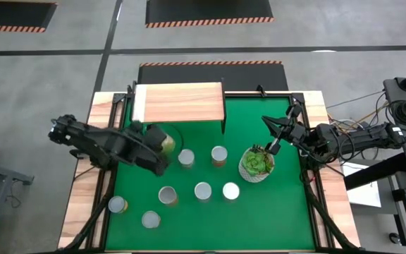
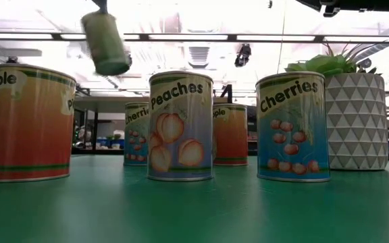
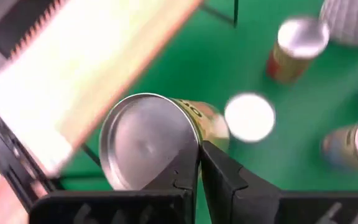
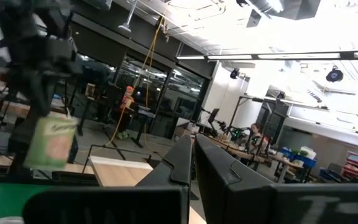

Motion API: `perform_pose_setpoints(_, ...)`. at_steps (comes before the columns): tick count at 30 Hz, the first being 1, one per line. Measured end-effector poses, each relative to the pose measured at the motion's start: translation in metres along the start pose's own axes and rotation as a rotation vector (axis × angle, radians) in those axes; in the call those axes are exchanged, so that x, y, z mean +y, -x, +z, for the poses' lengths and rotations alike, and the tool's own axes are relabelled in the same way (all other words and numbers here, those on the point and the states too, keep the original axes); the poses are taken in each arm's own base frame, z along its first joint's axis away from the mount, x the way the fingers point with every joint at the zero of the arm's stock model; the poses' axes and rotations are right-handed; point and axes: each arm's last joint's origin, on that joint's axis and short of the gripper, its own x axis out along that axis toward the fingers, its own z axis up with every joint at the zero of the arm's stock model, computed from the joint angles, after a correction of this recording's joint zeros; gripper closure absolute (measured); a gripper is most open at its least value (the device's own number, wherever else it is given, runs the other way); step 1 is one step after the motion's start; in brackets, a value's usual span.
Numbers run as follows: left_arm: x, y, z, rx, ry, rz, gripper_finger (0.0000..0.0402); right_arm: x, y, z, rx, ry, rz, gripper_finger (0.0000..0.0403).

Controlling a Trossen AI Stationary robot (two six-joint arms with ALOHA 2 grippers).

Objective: Pick and place cans onto a shelf
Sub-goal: Put the canned oranges on the shelf

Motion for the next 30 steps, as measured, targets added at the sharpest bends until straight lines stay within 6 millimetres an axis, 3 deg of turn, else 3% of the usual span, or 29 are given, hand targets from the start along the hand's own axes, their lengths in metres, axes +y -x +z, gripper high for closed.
perform_pose_setpoints(6, 0.029, -0.004, 0.034, -0.047, -0.015, 0.073, 0.0401, 0.000, 0.000, 0.000, 0.000, 0.000, 0.000, 0.0394)
perform_pose_setpoints(12, 0.066, -0.033, 0.057, 0.014, 0.058, 0.207, 0.0401, 0.000, 0.000, 0.000, 0.000, 0.003, -0.001, 0.0394)
perform_pose_setpoints(17, 0.088, -0.058, 0.063, 0.117, 0.107, 0.258, 0.0401, -0.001, 0.000, -0.001, 0.020, 0.011, -0.024, 0.0394)
perform_pose_setpoints(21, 0.094, -0.071, 0.066, 0.155, 0.096, 0.290, 0.0401, -0.001, 0.000, -0.002, 0.055, 0.034, -0.062, 0.0394)
perform_pose_setpoints(30, 0.086, -0.094, 0.067, 0.215, 0.047, 0.327, 0.0401, -0.002, 0.000, -0.003, 0.074, 0.046, -0.087, 0.0394)
